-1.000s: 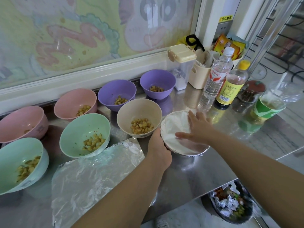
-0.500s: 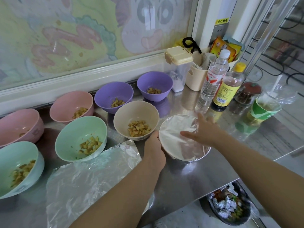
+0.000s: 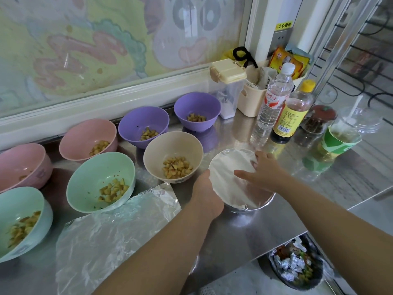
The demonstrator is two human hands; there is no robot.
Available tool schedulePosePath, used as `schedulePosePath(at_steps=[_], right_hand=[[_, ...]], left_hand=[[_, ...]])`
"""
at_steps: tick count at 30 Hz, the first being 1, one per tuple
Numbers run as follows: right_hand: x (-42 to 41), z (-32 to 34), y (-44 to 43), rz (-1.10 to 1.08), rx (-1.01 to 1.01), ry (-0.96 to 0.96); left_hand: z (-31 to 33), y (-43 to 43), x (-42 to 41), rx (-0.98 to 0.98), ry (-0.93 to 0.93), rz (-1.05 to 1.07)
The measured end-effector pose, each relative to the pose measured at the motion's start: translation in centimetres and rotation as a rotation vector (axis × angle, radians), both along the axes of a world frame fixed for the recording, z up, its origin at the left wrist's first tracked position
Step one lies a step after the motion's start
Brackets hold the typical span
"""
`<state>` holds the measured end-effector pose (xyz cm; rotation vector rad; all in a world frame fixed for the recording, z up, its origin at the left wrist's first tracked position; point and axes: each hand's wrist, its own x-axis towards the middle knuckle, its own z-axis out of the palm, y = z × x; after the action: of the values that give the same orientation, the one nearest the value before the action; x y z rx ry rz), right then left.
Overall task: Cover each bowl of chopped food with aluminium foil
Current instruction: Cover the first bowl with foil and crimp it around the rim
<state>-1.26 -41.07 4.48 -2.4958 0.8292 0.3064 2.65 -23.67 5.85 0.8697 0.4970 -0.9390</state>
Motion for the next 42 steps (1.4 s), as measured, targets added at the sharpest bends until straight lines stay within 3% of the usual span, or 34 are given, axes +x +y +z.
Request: schedulePosePath(at_steps=[4, 8, 10, 13, 20, 33, 39, 42], right_hand=[[0.0, 0.3, -1.6, -0.047, -0.019, 0.075], [0.6, 0.7, -0.5, 0.038, -0.044, -0.122], [1.0, 0.4, 0.4, 0.146, -0.076, -0.131], [1.4, 0.2, 1.7, 0.207, -0.099, -0.042], [1.7, -0.1, 2.5, 0.235, -0.161, 0.084], [1.6, -0.4, 3.1, 0.217, -0.124, 0.082], [2.4, 0.3, 1.3, 0.154, -0.009, -0.018], [1.4, 0.4, 0.0, 0.051, 0.048, -0.237]], left_hand=[[0.7, 0.2, 0.3, 0.07, -0.031, 0.13], [0.7, 1.2, -1.3, 0.274, 0.032, 0.107], [0.4, 1.7, -2.1, 0.32, 0.12, 0.037], [0.9, 2.0, -2.7, 0.242, 0.182, -0.081], [3.2, 1.9, -1.7, 0.109, 0.17, -0.103], [5.9, 1.6, -1.2, -0.021, 0.148, -0.127], [5.7, 1.5, -0.1, 0.003, 0.138, -0.118], [5.4, 1.1, 0.3, 0.023, 0.099, -0.09]])
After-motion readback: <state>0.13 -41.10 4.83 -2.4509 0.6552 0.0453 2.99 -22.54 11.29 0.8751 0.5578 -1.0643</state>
